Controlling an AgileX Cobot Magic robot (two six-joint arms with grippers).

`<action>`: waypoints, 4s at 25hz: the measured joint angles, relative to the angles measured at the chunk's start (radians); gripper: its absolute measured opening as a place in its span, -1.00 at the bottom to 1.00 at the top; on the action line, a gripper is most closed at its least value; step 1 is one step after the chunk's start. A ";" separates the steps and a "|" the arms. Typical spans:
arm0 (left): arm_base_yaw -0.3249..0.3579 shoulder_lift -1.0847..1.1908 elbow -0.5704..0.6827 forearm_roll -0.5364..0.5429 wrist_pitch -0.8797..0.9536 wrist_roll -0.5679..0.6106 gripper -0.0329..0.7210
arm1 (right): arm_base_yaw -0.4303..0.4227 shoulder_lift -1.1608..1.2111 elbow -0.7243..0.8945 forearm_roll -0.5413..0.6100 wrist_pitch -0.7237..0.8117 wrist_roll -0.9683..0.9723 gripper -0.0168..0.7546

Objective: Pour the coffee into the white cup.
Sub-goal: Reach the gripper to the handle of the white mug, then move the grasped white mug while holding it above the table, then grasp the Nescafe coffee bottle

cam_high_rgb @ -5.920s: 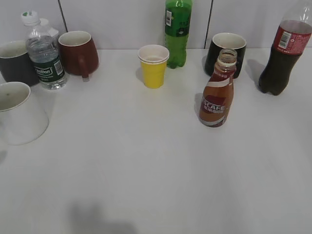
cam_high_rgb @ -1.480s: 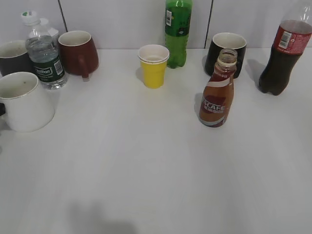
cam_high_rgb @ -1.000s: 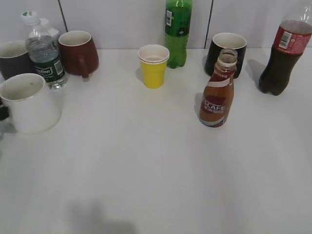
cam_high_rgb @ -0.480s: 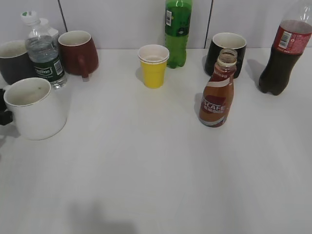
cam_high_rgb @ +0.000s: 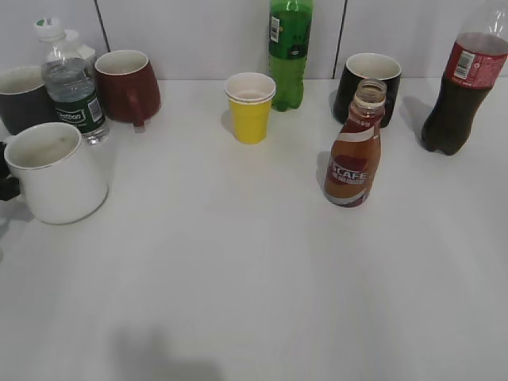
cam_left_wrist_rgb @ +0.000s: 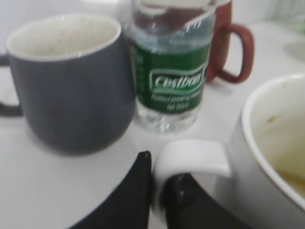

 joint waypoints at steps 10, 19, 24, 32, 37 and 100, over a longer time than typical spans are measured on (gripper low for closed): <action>0.000 0.002 -0.114 0.264 -0.093 -0.234 -0.79 | 0.000 0.000 0.000 0.000 0.000 0.000 0.47; -0.140 0.002 -0.256 0.459 -0.091 -0.393 -0.79 | 0.000 0.000 0.000 0.000 0.000 0.000 0.47; -0.189 0.003 -0.267 0.529 -0.102 -0.422 -0.79 | 0.000 0.000 0.000 0.000 0.000 0.000 0.47; -0.197 0.003 -0.267 0.613 -0.130 -0.433 -0.79 | 0.000 0.000 0.000 0.000 0.000 0.000 0.47; -0.197 0.003 -0.267 0.622 -0.131 -0.433 -0.79 | 0.000 0.000 0.000 0.004 0.000 0.000 0.47; -0.197 0.003 -0.267 0.625 -0.150 -0.433 -0.79 | 0.185 1.914 -0.082 -0.413 -2.013 0.073 0.59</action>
